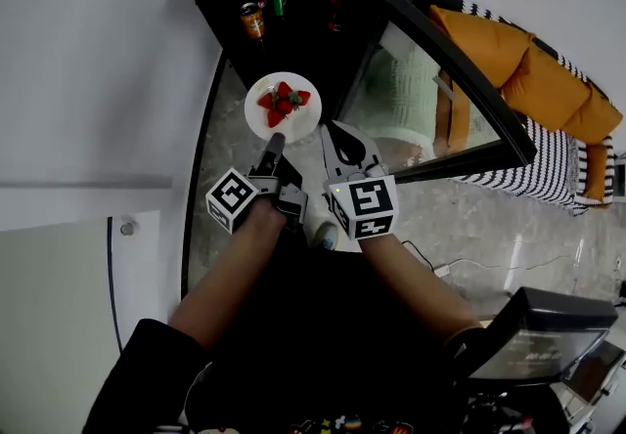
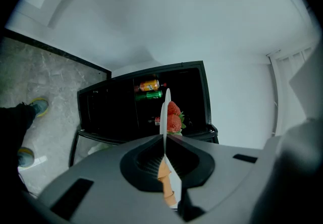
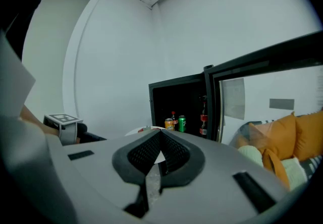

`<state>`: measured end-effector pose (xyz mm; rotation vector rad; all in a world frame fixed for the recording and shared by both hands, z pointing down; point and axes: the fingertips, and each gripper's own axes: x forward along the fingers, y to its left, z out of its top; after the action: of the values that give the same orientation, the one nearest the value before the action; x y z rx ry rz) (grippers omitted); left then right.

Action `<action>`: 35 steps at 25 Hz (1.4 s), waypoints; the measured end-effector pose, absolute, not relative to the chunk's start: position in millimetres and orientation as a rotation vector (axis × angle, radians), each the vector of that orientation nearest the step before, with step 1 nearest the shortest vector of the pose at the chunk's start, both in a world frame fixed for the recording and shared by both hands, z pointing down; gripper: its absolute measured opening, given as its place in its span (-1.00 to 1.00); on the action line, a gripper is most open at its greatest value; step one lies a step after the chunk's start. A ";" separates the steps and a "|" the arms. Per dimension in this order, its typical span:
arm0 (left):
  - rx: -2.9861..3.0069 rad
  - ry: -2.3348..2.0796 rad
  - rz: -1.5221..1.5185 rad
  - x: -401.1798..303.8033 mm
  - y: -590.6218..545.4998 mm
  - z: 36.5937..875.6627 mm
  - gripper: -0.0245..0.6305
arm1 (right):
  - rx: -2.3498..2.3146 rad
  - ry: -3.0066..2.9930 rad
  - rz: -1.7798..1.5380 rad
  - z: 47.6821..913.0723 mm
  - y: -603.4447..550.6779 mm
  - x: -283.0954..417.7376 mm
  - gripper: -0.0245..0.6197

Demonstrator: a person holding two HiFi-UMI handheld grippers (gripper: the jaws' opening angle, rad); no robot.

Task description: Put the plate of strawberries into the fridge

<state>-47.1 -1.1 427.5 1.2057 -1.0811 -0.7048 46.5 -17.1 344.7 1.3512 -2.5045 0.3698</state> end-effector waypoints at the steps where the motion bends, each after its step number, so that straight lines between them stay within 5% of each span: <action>1: 1.211 -1.078 -0.690 -50.2 -13.5 429.2 -0.87 | 1.366 -2.495 0.391 346.6 -28.6 43.3 -0.91; 35: 1.235 -0.861 -0.550 -82.3 -110.8 460.7 -0.87 | 1.566 -2.301 0.432 381.4 -108.7 -9.1 -0.91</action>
<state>-82.3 -110.8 460.7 1.2352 -0.8607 -0.5504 -9.1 -108.7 381.4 1.5658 -2.3009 0.4316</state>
